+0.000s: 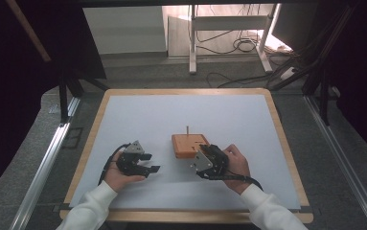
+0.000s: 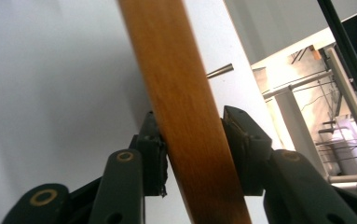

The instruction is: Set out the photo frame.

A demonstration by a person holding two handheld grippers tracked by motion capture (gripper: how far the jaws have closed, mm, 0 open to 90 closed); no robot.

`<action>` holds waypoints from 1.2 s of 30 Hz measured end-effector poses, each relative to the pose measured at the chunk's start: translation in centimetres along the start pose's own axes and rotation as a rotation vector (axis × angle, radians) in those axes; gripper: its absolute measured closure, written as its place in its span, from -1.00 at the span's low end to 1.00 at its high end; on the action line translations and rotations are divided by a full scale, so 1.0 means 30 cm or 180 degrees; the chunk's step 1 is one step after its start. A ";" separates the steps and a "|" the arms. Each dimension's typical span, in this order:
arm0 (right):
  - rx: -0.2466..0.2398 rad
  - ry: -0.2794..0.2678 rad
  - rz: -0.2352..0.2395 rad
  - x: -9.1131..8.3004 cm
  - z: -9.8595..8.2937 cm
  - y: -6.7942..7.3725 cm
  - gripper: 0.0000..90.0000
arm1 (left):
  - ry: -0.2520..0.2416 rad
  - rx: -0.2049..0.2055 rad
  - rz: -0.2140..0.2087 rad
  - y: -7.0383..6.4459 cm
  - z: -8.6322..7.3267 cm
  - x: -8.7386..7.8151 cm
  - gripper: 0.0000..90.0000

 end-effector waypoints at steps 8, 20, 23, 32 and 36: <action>-0.0011 0.0030 -0.0022 0.003 0.013 -0.042 0.52 | -0.0023 -0.0016 -0.0020 -0.002 0.001 0.002 -0.19; -0.0137 0.0046 0.0159 0.016 0.054 -0.077 0.54 | -0.0056 -0.0011 0.0006 0.004 0.001 -0.002 -0.18; -0.0132 0.0004 0.0226 0.006 0.079 -0.088 0.54 | -0.0074 -0.0040 0.0015 0.006 0.002 -0.006 -0.18; -0.0100 -0.0085 0.0440 -0.036 0.128 -0.087 0.54 | -0.0105 -0.0054 0.0037 0.011 0.005 -0.011 -0.17; -0.0139 -0.0155 0.0501 -0.070 0.160 -0.082 0.54 | -0.0127 -0.0039 0.0050 0.016 0.008 -0.016 -0.17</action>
Point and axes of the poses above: each handheld gripper's, and its own axes: x roughly forward along the jaws, z roughly out of its top, y roughly to its left, the point moved 10 cm from there along x, roughly forward along the jaws, and after that the axes turned 3 degrees about -y, right-handed, at the moved point
